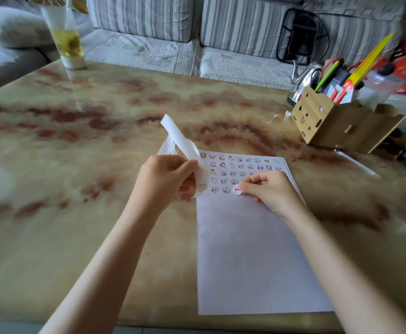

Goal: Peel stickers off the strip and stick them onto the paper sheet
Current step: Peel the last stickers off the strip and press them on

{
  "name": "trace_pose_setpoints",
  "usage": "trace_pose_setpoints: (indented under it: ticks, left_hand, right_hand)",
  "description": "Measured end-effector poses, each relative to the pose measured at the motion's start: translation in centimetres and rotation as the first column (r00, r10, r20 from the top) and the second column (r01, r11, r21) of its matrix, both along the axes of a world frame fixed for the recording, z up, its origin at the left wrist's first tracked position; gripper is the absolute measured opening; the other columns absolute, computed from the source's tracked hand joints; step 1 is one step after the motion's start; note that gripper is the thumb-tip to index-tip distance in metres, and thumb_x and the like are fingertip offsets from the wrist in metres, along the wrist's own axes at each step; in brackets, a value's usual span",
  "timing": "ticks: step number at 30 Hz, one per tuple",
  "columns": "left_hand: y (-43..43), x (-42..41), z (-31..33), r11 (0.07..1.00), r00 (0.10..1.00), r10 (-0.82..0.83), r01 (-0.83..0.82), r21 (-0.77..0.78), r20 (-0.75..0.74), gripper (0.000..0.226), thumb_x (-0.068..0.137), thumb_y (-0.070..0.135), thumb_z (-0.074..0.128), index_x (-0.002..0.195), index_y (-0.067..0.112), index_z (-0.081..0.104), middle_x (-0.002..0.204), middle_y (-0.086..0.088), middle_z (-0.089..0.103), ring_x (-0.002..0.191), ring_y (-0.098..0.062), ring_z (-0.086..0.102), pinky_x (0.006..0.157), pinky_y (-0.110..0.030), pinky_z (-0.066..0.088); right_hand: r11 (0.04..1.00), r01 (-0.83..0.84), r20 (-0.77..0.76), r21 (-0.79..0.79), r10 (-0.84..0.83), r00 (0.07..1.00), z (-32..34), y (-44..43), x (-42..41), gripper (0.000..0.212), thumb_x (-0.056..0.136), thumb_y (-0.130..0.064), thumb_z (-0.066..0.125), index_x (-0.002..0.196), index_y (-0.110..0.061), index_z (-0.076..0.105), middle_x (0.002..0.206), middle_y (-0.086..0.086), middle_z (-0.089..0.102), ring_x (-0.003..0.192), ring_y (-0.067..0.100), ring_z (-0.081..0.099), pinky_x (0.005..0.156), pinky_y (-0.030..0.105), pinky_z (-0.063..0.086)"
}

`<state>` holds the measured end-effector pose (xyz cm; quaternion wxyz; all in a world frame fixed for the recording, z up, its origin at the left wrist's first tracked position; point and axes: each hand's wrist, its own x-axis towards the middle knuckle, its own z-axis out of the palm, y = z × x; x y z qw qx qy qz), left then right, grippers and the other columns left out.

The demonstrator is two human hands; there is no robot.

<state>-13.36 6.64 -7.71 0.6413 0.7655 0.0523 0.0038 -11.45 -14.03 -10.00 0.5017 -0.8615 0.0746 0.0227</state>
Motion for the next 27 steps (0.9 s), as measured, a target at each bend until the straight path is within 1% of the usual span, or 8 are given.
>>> trace_pose_setpoints:
  ticks: [2, 5, 7, 10, 14, 17, 22, 27]
  left_hand:
    - [0.0, 0.0, 0.0, 1.000, 1.000, -0.001, 0.001, 0.002, 0.003, 0.019, 0.088, 0.020, 0.062, 0.078, 0.008, 0.073, 0.077, -0.010, 0.074, 0.074, -0.032, 0.071, 0.067, -0.046, 0.060]
    - [0.1, 0.1, -0.1, 1.000, 1.000, 0.000, 0.000, 0.005, 0.006, 0.019, 0.088, 0.020, 0.063, 0.078, 0.008, 0.073, 0.077, -0.011, 0.074, 0.074, -0.033, 0.071, 0.068, -0.046, 0.060]
    - [0.1, 0.1, -0.1, 1.000, 1.000, -0.001, 0.001, 0.008, 0.009, 0.018, 0.088, 0.020, 0.063, 0.078, 0.008, 0.073, 0.077, -0.011, 0.074, 0.073, -0.032, 0.071, 0.068, -0.046, 0.060]
    - [0.0, 0.0, 0.0, 1.000, 1.000, 0.000, 0.000, -0.001, 0.007, 0.018, 0.088, 0.020, 0.063, 0.079, 0.008, 0.073, 0.077, -0.011, 0.074, 0.074, -0.032, 0.071, 0.067, -0.046, 0.060]
    - [0.1, 0.1, -0.1, 1.000, 1.000, 0.002, -0.002, 0.011, 0.017, 0.018, 0.087, 0.019, 0.062, 0.077, 0.008, 0.073, 0.076, -0.011, 0.074, 0.073, -0.033, 0.071, 0.068, -0.047, 0.060]
    - [0.1, 0.1, -0.2, 1.000, 1.000, 0.001, -0.002, 0.005, 0.019, 0.019, 0.087, 0.019, 0.062, 0.077, 0.008, 0.073, 0.077, -0.011, 0.074, 0.074, -0.033, 0.071, 0.069, -0.047, 0.060]
    - [0.1, 0.2, -0.2, 1.000, 1.000, -0.001, 0.000, 0.004, 0.030, 0.020, 0.087, 0.019, 0.063, 0.073, 0.009, 0.073, 0.074, -0.010, 0.074, 0.074, -0.034, 0.071, 0.070, -0.049, 0.059]
    - [0.2, 0.3, -0.4, 1.000, 0.999, -0.002, 0.002, -0.001, 0.033, 0.019, 0.086, 0.020, 0.063, 0.074, 0.009, 0.073, 0.075, -0.011, 0.074, 0.074, -0.035, 0.071, 0.070, -0.049, 0.059]
  right_hand:
    - [1.000, 0.005, 0.007, 0.003, -0.005, 1.000, -0.1, 0.1, 0.0, 0.010, 0.076, -0.008, 0.073, 0.067, -0.012, 0.069, 0.073, 0.006, 0.067, 0.053, 0.011, 0.044, 0.053, 0.019, 0.036]
    - [1.000, 0.012, 0.016, 0.002, -0.012, 1.000, -0.3, 0.1, 0.0, 0.009, 0.075, -0.008, 0.073, 0.068, -0.010, 0.069, 0.075, 0.009, 0.069, 0.054, 0.013, 0.044, 0.056, 0.023, 0.036]
    - [1.000, 0.018, 0.023, -0.005, -0.018, 1.000, -0.5, 0.1, 0.1, 0.009, 0.075, -0.008, 0.072, 0.067, -0.011, 0.069, 0.075, 0.007, 0.070, 0.052, 0.009, 0.046, 0.056, 0.023, 0.036]
    - [0.999, 0.023, 0.040, -0.033, -0.022, 0.999, -0.8, 0.1, 0.2, 0.012, 0.075, -0.008, 0.071, 0.065, -0.013, 0.069, 0.068, -0.001, 0.069, 0.050, 0.001, 0.049, 0.057, 0.022, 0.038]
    - [0.998, 0.043, 0.054, -0.056, -0.040, 0.998, -1.4, 0.1, 0.6, 0.007, 0.073, -0.011, 0.073, 0.068, -0.012, 0.070, 0.067, -0.003, 0.070, 0.064, 0.012, 0.058, 0.064, 0.028, 0.042]
    - [0.994, 0.049, 0.062, -0.096, -0.043, 0.997, -1.7, 0.0, 0.8, 0.006, 0.073, -0.014, 0.073, 0.068, -0.013, 0.069, 0.070, -0.002, 0.071, 0.072, 0.016, 0.064, 0.068, 0.030, 0.045]
    - [0.988, 0.036, 0.094, -0.148, -0.022, 0.995, -2.1, -0.1, 0.8, 0.006, 0.072, -0.017, 0.073, 0.068, -0.016, 0.068, 0.071, -0.001, 0.069, 0.067, 0.012, 0.059, 0.070, 0.034, 0.048]
    - [0.993, 0.008, 0.113, -0.116, 0.005, 0.994, -2.2, -0.5, 0.6, 0.010, 0.074, -0.020, 0.077, 0.071, -0.018, 0.068, 0.065, -0.004, 0.062, 0.058, 0.007, 0.050, 0.064, 0.027, 0.041]
